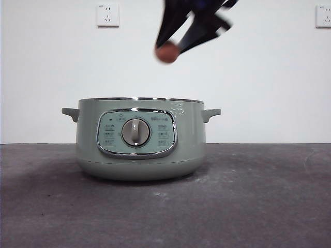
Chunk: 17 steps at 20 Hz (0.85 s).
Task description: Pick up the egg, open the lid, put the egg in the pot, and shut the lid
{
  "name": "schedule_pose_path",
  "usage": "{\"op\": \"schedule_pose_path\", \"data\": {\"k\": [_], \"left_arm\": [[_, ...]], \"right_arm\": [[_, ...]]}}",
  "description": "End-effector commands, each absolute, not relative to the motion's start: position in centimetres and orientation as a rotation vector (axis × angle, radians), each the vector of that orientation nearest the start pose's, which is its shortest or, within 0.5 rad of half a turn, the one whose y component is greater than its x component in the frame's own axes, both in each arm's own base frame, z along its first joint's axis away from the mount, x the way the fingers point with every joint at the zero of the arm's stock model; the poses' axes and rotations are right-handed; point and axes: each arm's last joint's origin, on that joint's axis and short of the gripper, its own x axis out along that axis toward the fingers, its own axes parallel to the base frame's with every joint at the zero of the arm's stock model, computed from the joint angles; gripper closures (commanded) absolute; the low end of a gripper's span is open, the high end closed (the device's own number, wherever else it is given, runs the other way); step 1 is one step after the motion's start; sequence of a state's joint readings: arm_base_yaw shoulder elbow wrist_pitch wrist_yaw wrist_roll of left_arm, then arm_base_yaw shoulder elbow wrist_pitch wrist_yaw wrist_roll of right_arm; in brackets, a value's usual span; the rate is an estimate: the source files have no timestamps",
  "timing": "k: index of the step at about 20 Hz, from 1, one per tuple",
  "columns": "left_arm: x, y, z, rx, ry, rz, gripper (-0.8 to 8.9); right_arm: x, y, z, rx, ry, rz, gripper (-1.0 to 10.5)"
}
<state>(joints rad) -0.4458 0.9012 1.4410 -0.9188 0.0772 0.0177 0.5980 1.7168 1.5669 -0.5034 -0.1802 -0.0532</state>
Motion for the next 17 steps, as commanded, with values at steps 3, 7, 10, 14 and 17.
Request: {"op": "schedule_pose_path", "data": {"k": [3,7,10,14,17], "left_arm": [[10.2,-5.1,46.0,0.064,0.31,-0.52,8.22],[10.1,-5.1,45.7,0.068,0.336,-0.52,8.22],[10.1,-5.1,45.7,0.069,0.336,-0.52,8.22],[10.1,-5.1,45.7,0.069,0.339,-0.523,8.22],[10.1,-5.1,45.7,0.069,0.339,-0.523,8.22]], "right_arm": [[34.8,26.0,27.8,-0.267,0.672,0.781,9.6],[36.0,27.9,23.9,-0.336,0.685,0.763,9.6],[36.5,28.4,21.7,-0.365,0.717,0.763,9.6],[36.7,28.6,20.1,-0.386,0.755,0.748,9.6],[36.6,28.6,20.0,-0.388,0.773,0.752,9.1]]}}
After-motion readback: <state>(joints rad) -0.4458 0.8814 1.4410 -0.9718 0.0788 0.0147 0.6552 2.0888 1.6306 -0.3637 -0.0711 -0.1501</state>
